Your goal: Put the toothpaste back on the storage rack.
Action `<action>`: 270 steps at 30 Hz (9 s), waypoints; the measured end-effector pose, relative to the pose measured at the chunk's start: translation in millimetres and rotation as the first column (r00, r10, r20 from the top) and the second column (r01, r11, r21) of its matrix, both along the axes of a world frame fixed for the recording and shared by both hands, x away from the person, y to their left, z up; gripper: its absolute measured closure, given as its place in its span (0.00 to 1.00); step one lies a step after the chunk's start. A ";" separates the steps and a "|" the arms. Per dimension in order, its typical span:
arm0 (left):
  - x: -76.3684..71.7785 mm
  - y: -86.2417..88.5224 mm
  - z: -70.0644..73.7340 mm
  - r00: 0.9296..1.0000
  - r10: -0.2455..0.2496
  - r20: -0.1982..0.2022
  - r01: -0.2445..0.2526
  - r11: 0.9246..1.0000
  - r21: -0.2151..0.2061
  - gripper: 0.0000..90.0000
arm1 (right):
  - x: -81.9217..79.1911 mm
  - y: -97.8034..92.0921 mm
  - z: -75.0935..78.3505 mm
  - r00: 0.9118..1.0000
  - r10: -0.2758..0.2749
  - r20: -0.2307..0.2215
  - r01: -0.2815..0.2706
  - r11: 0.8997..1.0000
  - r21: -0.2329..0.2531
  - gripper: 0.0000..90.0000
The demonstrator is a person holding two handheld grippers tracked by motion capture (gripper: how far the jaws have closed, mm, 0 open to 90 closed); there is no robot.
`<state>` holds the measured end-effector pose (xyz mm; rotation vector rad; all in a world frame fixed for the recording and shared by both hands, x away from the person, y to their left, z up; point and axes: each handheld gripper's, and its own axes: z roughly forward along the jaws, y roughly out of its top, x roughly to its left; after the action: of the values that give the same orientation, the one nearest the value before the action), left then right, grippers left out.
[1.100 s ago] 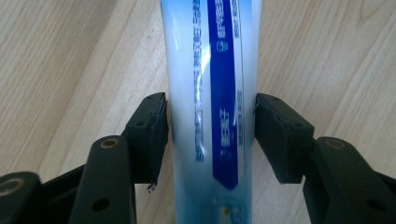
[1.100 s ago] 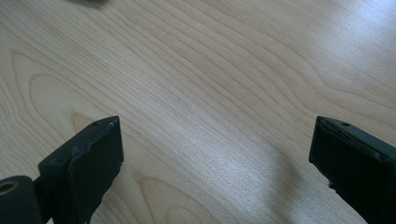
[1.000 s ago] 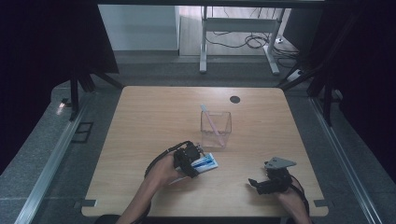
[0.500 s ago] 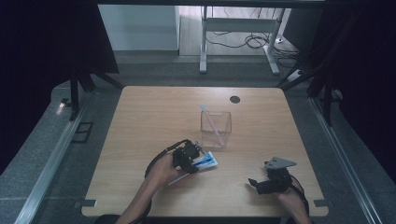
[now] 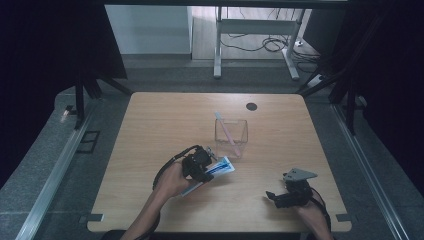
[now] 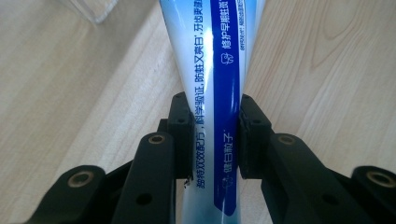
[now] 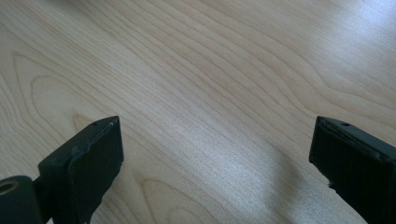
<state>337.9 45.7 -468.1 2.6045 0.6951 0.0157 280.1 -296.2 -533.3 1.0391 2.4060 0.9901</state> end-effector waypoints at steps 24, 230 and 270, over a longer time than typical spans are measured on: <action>1.8 5.6 45.5 0.996 0.033 0.079 -0.024 0.993 -0.116 0.80 | 1.8 -2.4 -1.4 1.000 -0.007 -0.017 0.007 1.000 0.022 0.00; 58.0 -32.0 47.9 0.956 0.129 0.265 -0.023 0.929 -0.369 0.15 | 1.2 0.4 -3.2 1.000 0.018 -0.010 -0.018 1.000 0.013 0.00; 26.7 10.3 37.4 0.943 0.172 0.285 -0.062 0.932 -0.358 0.15 | 0.0 2.6 -2.5 1.000 0.016 0.003 -0.016 1.000 0.018 0.00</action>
<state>364.6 56.0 -430.6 2.1552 0.6694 0.3101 280.1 -293.6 -535.7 1.0256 2.4112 1.0196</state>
